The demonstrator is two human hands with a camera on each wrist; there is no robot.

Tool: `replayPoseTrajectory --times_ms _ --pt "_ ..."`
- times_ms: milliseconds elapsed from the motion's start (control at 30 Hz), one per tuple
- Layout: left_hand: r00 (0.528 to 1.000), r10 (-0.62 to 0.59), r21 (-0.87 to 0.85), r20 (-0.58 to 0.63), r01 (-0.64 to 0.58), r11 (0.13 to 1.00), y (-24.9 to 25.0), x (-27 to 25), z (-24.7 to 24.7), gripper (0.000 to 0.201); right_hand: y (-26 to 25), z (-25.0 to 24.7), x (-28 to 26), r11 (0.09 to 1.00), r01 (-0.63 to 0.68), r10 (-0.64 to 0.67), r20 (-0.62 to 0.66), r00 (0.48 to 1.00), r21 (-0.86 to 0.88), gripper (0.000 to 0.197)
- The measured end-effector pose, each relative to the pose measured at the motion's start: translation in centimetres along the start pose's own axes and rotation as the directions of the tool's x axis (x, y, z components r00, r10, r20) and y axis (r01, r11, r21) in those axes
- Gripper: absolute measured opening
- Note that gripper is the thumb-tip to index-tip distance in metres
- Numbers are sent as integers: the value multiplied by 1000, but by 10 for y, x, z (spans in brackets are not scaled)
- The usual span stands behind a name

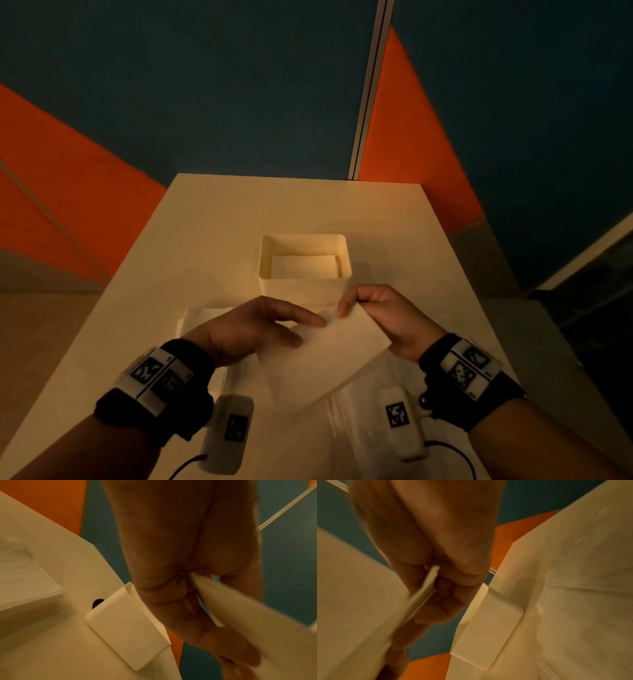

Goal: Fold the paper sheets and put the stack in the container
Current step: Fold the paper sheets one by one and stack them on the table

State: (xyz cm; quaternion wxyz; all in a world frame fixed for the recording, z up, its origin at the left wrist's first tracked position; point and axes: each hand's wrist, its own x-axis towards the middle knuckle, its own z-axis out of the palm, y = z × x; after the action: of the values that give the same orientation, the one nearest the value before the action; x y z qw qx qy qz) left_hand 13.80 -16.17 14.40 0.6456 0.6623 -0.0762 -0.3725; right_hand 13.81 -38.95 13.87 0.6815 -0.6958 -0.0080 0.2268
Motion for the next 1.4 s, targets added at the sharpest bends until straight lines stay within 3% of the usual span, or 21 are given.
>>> replayPoseTrajectory --times_ms 100,167,333,467,633,733,967,1100,1233,1400 --pt "986 -18 87 -165 33 996 -7 -6 -7 36 3 -6 3 991 -12 6 -46 999 -130 25" --pt "947 -4 108 -320 41 993 -15 -15 -19 33 8 -17 3 964 -55 24 -121 992 -261 22" --pt "752 -9 24 -659 33 999 -42 -43 -50 32 30 -48 3 876 -188 61 -284 957 -444 16" --pt "640 -23 48 -768 94 994 -67 -57 -65 37 45 -68 1 837 -274 91 -374 923 -474 16" --pt "570 30 230 -821 283 931 -102 -56 -78 38 58 -86 3 705 -337 40 -439 897 -624 23" --pt "573 115 390 -811 385 836 -113 -51 -79 44 59 -94 3 601 -412 143 -415 899 -685 26" --pt "593 203 565 -779 526 635 -127 -46 -83 43 55 -89 8 329 -372 246 -302 921 -868 72" --pt "596 165 541 -786 532 652 -126 -44 -81 45 54 -75 19 172 -294 204 -258 944 -940 82" --pt "590 153 517 -793 517 683 -124 -42 -79 45 54 -67 29 107 -269 202 -244 948 -957 74" --pt "588 146 515 -795 528 675 -124 -42 -79 45 52 -66 31 148 -257 124 -240 963 -955 41"
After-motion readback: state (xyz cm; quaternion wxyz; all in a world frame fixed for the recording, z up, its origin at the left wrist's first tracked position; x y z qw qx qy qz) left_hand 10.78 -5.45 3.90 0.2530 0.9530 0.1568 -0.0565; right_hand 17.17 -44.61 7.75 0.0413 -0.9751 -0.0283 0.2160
